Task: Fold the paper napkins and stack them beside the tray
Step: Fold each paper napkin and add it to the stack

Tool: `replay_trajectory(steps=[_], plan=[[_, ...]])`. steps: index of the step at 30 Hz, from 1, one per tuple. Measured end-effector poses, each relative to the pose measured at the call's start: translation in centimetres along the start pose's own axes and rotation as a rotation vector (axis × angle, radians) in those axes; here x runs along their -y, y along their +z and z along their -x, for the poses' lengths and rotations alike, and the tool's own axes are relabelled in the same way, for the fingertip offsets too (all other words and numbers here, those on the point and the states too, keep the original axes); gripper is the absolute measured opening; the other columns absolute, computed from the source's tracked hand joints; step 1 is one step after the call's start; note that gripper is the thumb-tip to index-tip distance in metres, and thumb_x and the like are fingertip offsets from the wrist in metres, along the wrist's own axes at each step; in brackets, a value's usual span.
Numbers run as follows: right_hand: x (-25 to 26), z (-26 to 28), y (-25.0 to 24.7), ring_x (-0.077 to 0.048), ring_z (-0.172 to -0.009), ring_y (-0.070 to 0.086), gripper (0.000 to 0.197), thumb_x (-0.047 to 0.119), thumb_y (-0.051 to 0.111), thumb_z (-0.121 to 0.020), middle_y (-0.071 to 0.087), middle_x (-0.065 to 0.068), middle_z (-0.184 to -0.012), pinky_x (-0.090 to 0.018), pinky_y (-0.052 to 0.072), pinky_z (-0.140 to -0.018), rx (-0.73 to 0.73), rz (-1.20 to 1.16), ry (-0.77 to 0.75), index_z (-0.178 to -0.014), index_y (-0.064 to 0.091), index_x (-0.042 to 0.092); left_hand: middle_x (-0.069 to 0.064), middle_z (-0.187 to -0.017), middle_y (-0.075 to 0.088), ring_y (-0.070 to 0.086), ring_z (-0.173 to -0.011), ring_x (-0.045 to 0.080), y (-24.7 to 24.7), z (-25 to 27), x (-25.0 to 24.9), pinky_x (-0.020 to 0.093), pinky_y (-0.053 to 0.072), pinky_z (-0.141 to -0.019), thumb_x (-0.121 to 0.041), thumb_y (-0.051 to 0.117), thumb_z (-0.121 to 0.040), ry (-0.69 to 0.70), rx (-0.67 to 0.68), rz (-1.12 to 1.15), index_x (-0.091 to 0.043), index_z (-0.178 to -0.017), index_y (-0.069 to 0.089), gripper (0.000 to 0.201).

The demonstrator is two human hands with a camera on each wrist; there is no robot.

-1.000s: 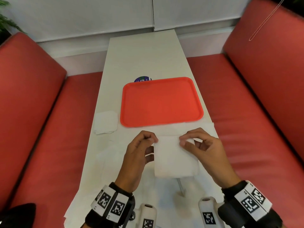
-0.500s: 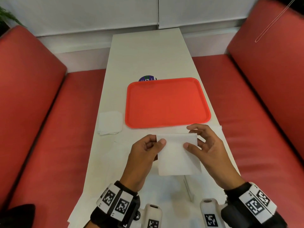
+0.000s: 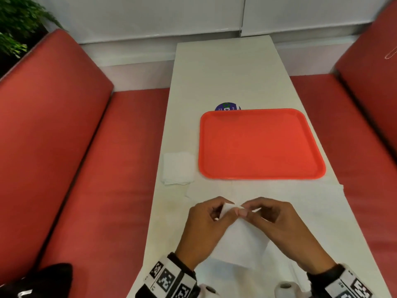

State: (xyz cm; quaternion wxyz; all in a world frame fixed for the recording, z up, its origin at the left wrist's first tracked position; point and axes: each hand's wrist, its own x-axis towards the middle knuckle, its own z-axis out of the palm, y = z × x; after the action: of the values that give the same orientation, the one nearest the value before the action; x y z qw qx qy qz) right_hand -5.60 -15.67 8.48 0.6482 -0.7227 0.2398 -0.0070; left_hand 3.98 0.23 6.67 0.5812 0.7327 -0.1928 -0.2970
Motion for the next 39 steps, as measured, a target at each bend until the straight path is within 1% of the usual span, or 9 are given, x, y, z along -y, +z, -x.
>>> replay_trajectory(steps=[6, 11, 16, 19, 22, 27, 31, 35, 39], plan=[[0.3, -2.2, 2.8, -0.013, -0.088, 0.075, 0.014, 0.031, 0.076, -0.079, 0.079, 0.001, -0.088, -0.032, 0.055, -0.085, 0.037, -0.057, 0.060, -0.083, 0.081, 0.019, 0.017, -0.078, 0.065, 0.060, -0.072, 0.025, -3.1, -0.9, 2.0, 0.039, 0.047, -0.070, -0.033, 0.070, -0.093, -0.055, 0.029, 0.054, -0.012, -0.088, 0.071, 0.021], [1.0, -3.6, 2.3, -0.015, -0.074, 0.074, 0.013, 0.025, 0.076, -0.078, 0.078, -0.006, -0.078, -0.016, 0.053, -0.068, 0.098, -0.046, 0.070, -0.079, 0.081, 0.013, 0.017, -0.078, 0.048, 0.047, -0.078, 0.022, -5.3, -1.7, 1.9, 0.036, 0.035, -0.075, -0.037, 0.073, -0.083, -0.144, 0.017, 0.240, -0.003, -0.083, 0.060, 0.036], [0.6, -5.4, -0.4, -0.026, -0.069, 0.075, 0.013, -0.002, 0.067, -0.086, 0.076, -0.016, -0.078, -0.016, 0.056, -0.065, -0.128, -0.079, 0.040, -0.083, 0.078, 0.006, 0.009, -0.084, 0.049, 0.047, -0.084, 0.021, -9.1, -2.8, 1.8, 0.033, 0.035, -0.081, -0.021, 0.073, -0.088, -0.138, -0.065, 0.365, 0.003, -0.083, 0.053, 0.031], [0.8, -6.8, 2.0, -0.022, -0.085, 0.075, 0.030, 0.013, 0.071, -0.079, 0.078, -0.005, -0.101, -0.021, 0.059, -0.077, -0.016, -0.169, 0.054, -0.109, 0.071, 0.010, 0.008, -0.081, 0.050, 0.050, -0.080, 0.018, -9.8, -3.9, 2.2, 0.027, 0.038, -0.076, -0.020, 0.071, -0.093, -0.133, -0.031, 0.295, -0.001, -0.084, 0.058, 0.024], [0.4, -9.2, 6.2, -0.019, -0.089, 0.074, 0.031, 0.014, 0.076, -0.080, 0.078, 0.003, -0.103, -0.024, 0.059, -0.079, 0.100, -0.175, 0.104, -0.111, 0.074, 0.014, 0.007, -0.081, 0.058, 0.054, -0.081, 0.020, -10.0, -6.2, 3.0, 0.035, 0.041, -0.076, -0.019, 0.068, -0.096, -0.155, -0.081, 0.289, 0.003, -0.088, 0.058, 0.026], [-1.3, -16.4, 10.0, -0.034, -0.094, 0.074, 0.020, 0.010, 0.078, -0.083, 0.078, -0.013, -0.096, -0.038, 0.060, -0.079, -0.090, -0.260, 0.173, -0.102, 0.074, 0.003, 0.020, -0.093, 0.073, 0.066, -0.081, 0.022, -13.4, -11.2, 6.0, 0.040, 0.051, -0.073, -0.026, 0.070, -0.094, -0.214, -0.296, 0.197, -0.007, -0.090, 0.069, 0.019], [-2.8, -21.9, 12.2, -0.033, -0.089, 0.074, 0.024, 0.012, 0.083, -0.078, 0.077, -0.014, -0.092, -0.041, 0.060, -0.079, -0.169, -0.204, 0.175, -0.099, 0.072, 0.008, -0.002, -0.069, 0.070, 0.058, -0.055, 0.000, -15.9, -13.8, 7.9, 0.015, 0.047, -0.059, -0.027, 0.074, -0.090, -0.199, -0.390, -0.108, -0.016, -0.095, 0.067, 0.014], [-3.6, -25.0, 13.7, -0.010, -0.058, 0.060, 0.025, 0.014, 0.085, -0.077, 0.062, 0.005, -0.065, -0.018, 0.047, -0.056, -0.244, 0.010, 0.125, -0.089, 0.063, 0.014, -0.004, -0.065, 0.069, 0.062, -0.067, 0.013, -16.6, -15.5, 10.0, 0.027, 0.047, -0.068, -0.020, 0.076, -0.089, -0.182, -0.458, -0.300, -0.019, -0.090, 0.063, 0.012], [-4.4, -25.9, 15.2, -0.019, -0.066, 0.057, 0.030, 0.015, 0.084, -0.077, 0.059, 0.001, -0.070, -0.029, 0.050, -0.066, -0.265, 0.269, 0.034, -0.093, 0.059, 0.017, -0.011, -0.062, 0.060, 0.059, -0.070, 0.016, -16.4, -16.5, 11.3, 0.031, 0.046, -0.063, -0.021, 0.070, -0.093, -0.173, -0.470, -0.453, -0.024, -0.093, 0.057, 0.013]])
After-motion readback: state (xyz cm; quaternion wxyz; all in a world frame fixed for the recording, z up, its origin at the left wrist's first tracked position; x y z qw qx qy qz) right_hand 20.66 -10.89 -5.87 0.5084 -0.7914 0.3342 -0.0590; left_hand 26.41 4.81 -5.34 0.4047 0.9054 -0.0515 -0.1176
